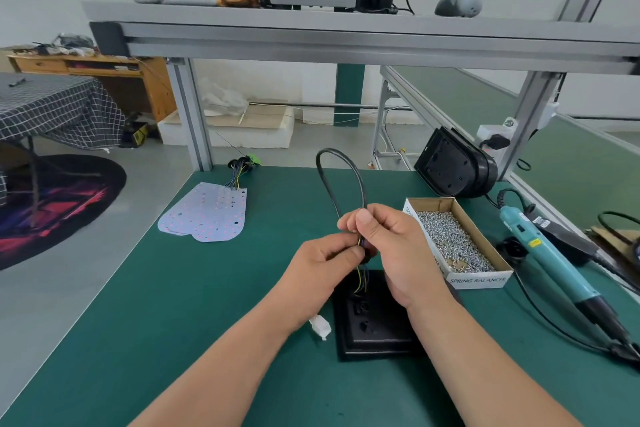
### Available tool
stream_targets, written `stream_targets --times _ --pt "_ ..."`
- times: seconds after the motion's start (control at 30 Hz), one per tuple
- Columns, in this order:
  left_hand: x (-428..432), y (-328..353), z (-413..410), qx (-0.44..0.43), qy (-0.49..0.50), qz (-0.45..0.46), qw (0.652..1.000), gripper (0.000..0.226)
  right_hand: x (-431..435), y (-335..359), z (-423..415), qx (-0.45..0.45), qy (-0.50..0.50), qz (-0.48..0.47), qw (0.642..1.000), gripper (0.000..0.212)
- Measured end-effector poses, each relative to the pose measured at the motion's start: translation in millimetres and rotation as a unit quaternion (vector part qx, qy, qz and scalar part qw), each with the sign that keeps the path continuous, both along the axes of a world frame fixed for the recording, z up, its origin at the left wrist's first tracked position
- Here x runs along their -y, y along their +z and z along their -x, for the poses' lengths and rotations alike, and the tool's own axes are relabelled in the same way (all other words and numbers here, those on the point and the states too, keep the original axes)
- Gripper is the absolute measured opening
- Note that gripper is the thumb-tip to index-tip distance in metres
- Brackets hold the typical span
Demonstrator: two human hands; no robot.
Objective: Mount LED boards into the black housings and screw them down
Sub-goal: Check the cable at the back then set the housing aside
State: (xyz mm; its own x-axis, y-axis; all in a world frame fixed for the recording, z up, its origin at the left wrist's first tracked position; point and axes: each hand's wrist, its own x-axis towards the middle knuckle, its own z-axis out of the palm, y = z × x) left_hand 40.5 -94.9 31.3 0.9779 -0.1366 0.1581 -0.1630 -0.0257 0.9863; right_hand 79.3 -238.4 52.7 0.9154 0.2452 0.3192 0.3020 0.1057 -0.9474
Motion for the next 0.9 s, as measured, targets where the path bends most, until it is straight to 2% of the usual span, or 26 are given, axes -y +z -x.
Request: stream_targets --times 0.13,0.2,0.37,0.53,0.9 --pt "0.6 -1.8 -3.0 -0.001 0.015 -0.095 0.995 0.023 1.9 -1.9 -1.2 -0.002 -0.036 -0.015 0.999 0.026" --pt "0.5 -3.1 -2.5 -0.011 0.012 -0.114 0.993 0.021 2.9 -3.5 -1.8 0.001 -0.043 -0.013 0.999 0.026" --pt "-8.5 -6.6 1.6 -0.007 -0.042 -0.107 0.993 0.028 1.0 -4.3 -0.3 -0.013 -0.046 0.019 0.999 0.027" --pt "-10.0 -15.3 2.0 -0.009 -0.059 -0.128 0.990 0.021 2.5 -2.6 0.7 -0.021 -0.060 -0.004 0.998 0.031" --pt "-17.3 -15.4 1.3 -0.016 -0.073 -0.162 0.984 0.027 3.0 0.3 0.9 0.006 -0.053 -0.041 0.998 0.032"
